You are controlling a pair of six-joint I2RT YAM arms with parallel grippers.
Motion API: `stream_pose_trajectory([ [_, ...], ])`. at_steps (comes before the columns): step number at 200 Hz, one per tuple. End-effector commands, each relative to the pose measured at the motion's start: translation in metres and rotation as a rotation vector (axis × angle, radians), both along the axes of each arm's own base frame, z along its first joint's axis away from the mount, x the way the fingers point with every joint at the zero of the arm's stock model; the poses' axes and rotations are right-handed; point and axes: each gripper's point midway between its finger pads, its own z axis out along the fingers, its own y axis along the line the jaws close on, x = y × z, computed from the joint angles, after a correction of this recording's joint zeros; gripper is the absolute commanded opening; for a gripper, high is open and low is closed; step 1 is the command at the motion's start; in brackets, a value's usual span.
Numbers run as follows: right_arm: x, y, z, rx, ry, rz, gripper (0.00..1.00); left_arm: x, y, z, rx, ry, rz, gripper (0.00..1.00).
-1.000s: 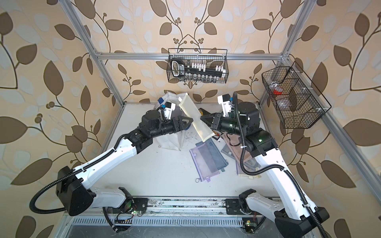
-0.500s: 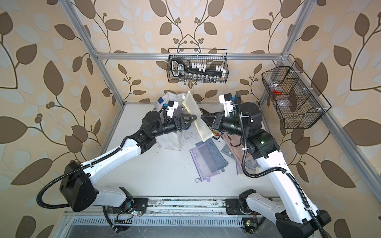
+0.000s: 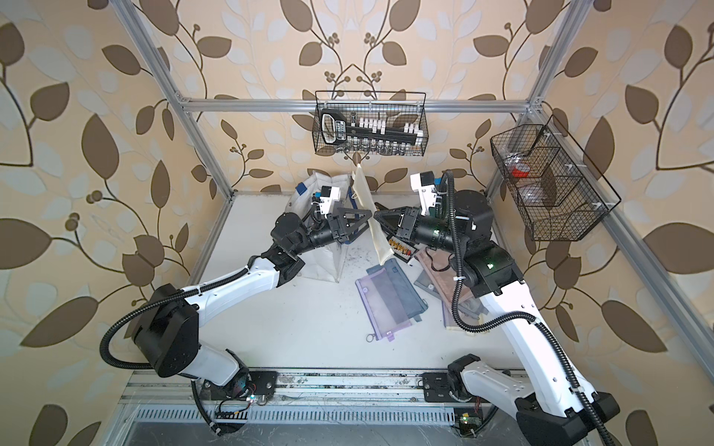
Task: Put the pencil pouch into the canvas bag
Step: Pick up the pencil pouch, then place the pencil pouch in the canvas bag.
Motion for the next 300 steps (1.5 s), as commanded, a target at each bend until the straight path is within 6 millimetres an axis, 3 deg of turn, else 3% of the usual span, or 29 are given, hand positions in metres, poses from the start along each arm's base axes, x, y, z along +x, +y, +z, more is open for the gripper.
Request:
stream_pose_trajectory([
  [1,-0.007,0.002,0.021,0.031,-0.048,0.028,0.00,-0.014,0.008,0.032,-0.078,-0.108,-0.031,0.87],
  [27,-0.008,0.003,0.024,0.040,-0.055,0.032,0.00,-0.014,0.011,0.037,-0.098,-0.112,-0.032,0.77],
  [72,-0.008,0.002,0.024,0.035,-0.052,0.024,0.00,-0.015,0.014,0.042,-0.107,-0.116,-0.031,0.41],
  [105,-0.005,-0.002,0.020,0.015,-0.045,0.003,0.00,-0.015,0.020,0.033,-0.058,-0.104,-0.008,0.21],
  [110,-0.005,-0.002,0.020,0.009,-0.043,0.000,0.00,-0.023,0.025,0.041,-0.056,-0.126,-0.004,0.17],
  [128,-0.003,-0.003,0.015,-0.014,-0.031,-0.013,0.00,-0.028,0.031,0.033,0.030,-0.123,0.024,0.00],
  [134,-0.002,-0.004,0.013,-0.020,-0.028,-0.018,0.00,-0.029,0.036,0.030,0.061,-0.116,0.042,0.00],
  [153,0.001,-0.005,0.006,-0.046,-0.016,-0.033,0.13,-0.031,0.055,0.024,0.150,-0.103,0.115,0.00],
  [186,0.008,-0.009,-0.014,-0.114,0.029,-0.064,0.53,-0.031,0.090,0.011,0.477,-0.072,0.236,0.00],
  [209,0.014,-0.016,-0.031,-0.211,0.055,-0.103,0.70,-0.020,0.119,0.001,0.754,-0.040,0.311,0.00],
  [266,0.020,-0.032,-0.066,-0.390,0.104,-0.154,0.81,0.034,0.183,0.018,1.090,-0.117,0.503,0.00],
  [270,0.019,-0.033,-0.069,-0.401,0.108,-0.156,0.82,0.044,0.183,0.009,1.129,-0.113,0.502,0.00],
  [300,0.015,-0.041,-0.095,-0.483,0.145,-0.159,0.83,0.074,0.193,-0.003,1.246,-0.197,0.550,0.00],
])
